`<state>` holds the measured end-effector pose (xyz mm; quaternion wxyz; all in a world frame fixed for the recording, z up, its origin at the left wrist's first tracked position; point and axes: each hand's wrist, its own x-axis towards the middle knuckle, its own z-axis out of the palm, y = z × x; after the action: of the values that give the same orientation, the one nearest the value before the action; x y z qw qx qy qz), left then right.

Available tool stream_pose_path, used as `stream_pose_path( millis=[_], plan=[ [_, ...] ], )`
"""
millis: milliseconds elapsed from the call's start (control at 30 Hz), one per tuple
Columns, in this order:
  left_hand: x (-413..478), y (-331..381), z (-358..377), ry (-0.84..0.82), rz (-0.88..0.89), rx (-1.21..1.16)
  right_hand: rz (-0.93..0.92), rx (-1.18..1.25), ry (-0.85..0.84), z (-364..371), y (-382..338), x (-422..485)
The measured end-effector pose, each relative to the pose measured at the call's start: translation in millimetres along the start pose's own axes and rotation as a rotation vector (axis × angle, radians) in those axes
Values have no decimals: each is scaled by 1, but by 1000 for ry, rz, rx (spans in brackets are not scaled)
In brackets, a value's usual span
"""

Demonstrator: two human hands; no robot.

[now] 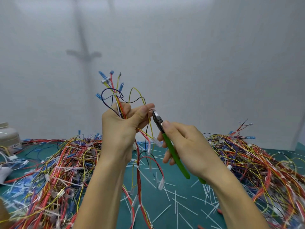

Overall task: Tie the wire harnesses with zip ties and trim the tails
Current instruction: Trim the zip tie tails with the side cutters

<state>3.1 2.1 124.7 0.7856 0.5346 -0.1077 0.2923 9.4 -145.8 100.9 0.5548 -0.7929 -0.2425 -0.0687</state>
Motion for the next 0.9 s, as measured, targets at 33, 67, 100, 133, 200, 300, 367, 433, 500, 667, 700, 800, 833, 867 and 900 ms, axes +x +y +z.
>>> stream_pose_path(
  millis=[33, 67, 100, 133, 200, 300, 367, 433, 500, 667, 700, 800, 833, 867, 900],
  plan=[
    [0, 0, 0, 0, -1, 11, 2, -27, 2, 0, 0, 0],
    [0, 0, 1, -1, -2, 23, 3, -45, 7, 1, -1, 0],
    [0, 1, 1, -1, -2, 36, 4, -55, 12, 1, -1, 0],
    [0, 1, 1, 1, -2, 47, 4, -61, 17, 1, -1, 0],
    [-1, 1, 2, 3, -4, 69, -2, -74, 25, 2, -1, 0],
    [-2, 1, 3, 5, -11, 63, -17, -82, 38, 3, -1, 1],
    [-2, 1, 4, 17, -14, 42, -26, -91, 46, 4, 0, 1],
    [-2, 1, 4, 29, -13, 27, -30, -102, 51, 4, 1, 1],
    [-2, 1, 5, 39, -11, 27, -32, -107, 57, 4, 1, 1],
    [-3, -1, 5, 27, -9, 44, -33, -103, 69, 5, 0, 1],
    [-3, -2, 6, 22, -8, 47, -32, -96, 74, 5, -1, 1],
    [-3, -4, 7, 21, -8, 42, -28, -67, 87, 5, -2, 1],
    [-3, -4, 7, 22, -7, 35, -28, -57, 90, 5, -3, 1],
    [-3, -5, 7, 20, -6, 28, -30, -50, 91, 5, -3, 1],
    [-3, -5, 7, 16, -4, 21, -31, -44, 91, 5, -4, 0]
  ],
)
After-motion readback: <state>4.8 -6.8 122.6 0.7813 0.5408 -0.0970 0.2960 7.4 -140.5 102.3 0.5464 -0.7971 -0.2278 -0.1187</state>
